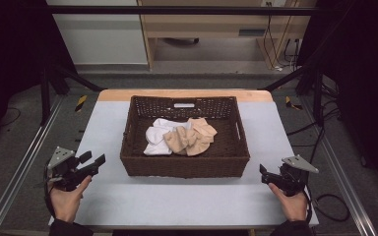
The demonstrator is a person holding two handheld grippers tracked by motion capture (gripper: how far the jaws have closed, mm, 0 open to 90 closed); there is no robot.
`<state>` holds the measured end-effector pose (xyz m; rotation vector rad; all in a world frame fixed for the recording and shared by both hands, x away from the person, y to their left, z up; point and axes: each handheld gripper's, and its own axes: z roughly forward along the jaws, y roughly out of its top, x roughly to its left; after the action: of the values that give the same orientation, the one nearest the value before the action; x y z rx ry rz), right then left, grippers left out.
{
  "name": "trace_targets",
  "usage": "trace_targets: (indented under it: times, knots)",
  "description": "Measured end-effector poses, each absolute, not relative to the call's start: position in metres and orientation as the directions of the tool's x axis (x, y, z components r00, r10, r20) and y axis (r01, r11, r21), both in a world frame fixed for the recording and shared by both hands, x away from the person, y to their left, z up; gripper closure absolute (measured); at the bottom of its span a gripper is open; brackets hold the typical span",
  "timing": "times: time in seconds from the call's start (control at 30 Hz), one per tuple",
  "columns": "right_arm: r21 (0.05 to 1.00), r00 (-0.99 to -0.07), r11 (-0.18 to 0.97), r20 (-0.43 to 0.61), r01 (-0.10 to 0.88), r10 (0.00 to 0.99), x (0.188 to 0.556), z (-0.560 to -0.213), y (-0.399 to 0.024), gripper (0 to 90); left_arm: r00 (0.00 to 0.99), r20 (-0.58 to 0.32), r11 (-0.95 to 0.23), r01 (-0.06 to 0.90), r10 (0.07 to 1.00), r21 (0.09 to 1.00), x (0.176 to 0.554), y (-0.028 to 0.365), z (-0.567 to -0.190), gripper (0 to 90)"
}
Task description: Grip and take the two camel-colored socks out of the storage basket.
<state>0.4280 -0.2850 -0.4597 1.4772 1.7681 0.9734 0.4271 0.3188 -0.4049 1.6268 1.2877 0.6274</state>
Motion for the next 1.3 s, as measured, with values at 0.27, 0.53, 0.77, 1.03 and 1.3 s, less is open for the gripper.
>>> trace_targets:
  times: [0.27, 0.53, 0.77, 1.03, 1.3]
  knots:
    - [0.851, -0.178, 0.099, -0.007, 0.515, 0.984, 0.427, -0.459, -0.284, 5.6, 0.339, -0.133, -0.015, 0.402, 0.931, 0.916, 0.437, 0.306, -0.371, 37.9]
    - [0.855, -0.174, 0.101, -0.013, 0.508, 0.985, 0.427, -0.458, -0.284, 5.4, 0.362, -0.117, -0.029, 0.372, 0.925, 0.928, 0.453, 0.283, -0.341, 37.3]
    - [0.86, -0.164, 0.087, -0.004, 0.502, 0.987, 0.427, -0.457, -0.285, 5.3, 0.384, -0.098, -0.05, 0.357, 0.918, 0.933, 0.462, 0.26, -0.327, 36.5]
    - [0.861, -0.161, 0.085, -0.004, 0.501, 0.987, 0.429, -0.457, -0.286, 5.2, 0.412, -0.081, -0.079, 0.356, 0.907, 0.931, 0.48, 0.223, -0.319, 35.9]
    - [0.862, -0.154, 0.082, -0.005, 0.5, 0.988, 0.43, -0.457, -0.287, 5.1, 0.445, -0.067, -0.107, 0.355, 0.893, 0.929, 0.496, 0.185, -0.315, 35.8]
